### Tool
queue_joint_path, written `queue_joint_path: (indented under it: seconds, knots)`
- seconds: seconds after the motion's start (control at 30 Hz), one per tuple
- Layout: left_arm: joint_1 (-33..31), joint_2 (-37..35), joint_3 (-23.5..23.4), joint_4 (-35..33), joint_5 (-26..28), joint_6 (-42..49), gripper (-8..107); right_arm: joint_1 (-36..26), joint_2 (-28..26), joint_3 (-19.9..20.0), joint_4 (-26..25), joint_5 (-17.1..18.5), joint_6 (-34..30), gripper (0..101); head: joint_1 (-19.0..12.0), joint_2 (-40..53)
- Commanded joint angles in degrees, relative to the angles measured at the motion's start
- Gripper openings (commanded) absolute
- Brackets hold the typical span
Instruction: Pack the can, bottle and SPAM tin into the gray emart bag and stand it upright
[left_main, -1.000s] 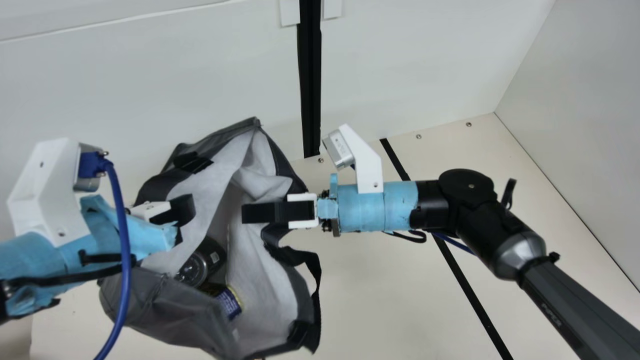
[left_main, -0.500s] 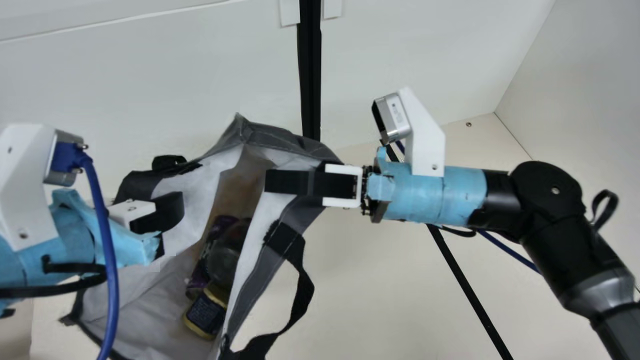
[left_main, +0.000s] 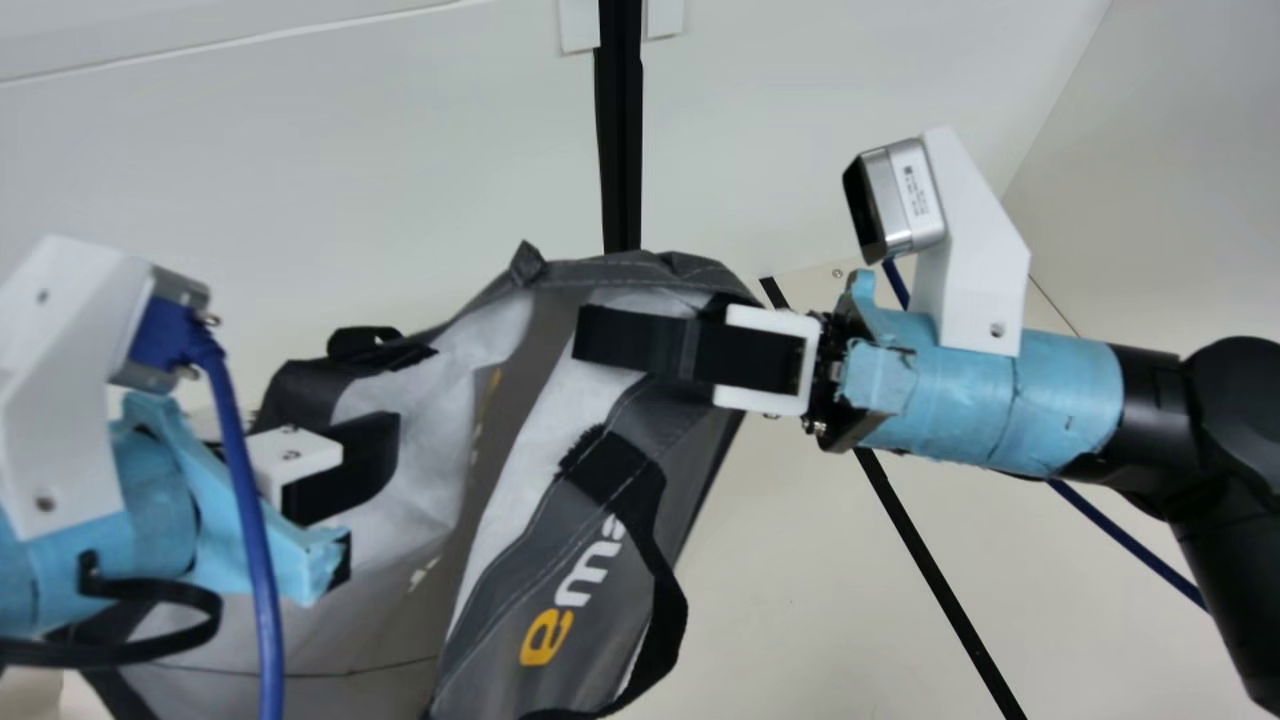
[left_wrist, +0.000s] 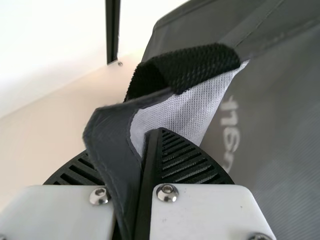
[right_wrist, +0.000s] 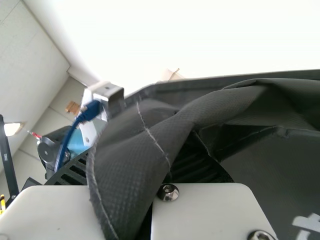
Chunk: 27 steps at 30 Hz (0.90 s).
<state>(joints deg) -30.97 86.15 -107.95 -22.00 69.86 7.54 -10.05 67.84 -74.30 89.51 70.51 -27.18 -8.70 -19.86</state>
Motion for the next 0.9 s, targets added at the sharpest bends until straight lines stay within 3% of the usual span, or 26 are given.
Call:
queue_joint_path:
  seconds: [0.0, 0.53, 0.87]
  knots:
    - [-0.9, -0.4, 0.8, 0.2, 0.0, 0.2, -8, -0.3, -0.8, -0.1, 0.0, -0.6, 0.8, 0, -1.3, -0.1]
    - [-7.3, -3.9, 6.0, 2.0, 0.0, -0.3, -8, -1.7, -7.7, 1.2, -3.4, -0.6, 7.2, 0, -1.3, -0.1]
    - [-8.4, -3.1, 6.4, 1.7, 0.0, 0.8, -8, -1.4, -8.7, 2.5, -10.8, -0.6, 9.9, 0, -1.3, -0.1]
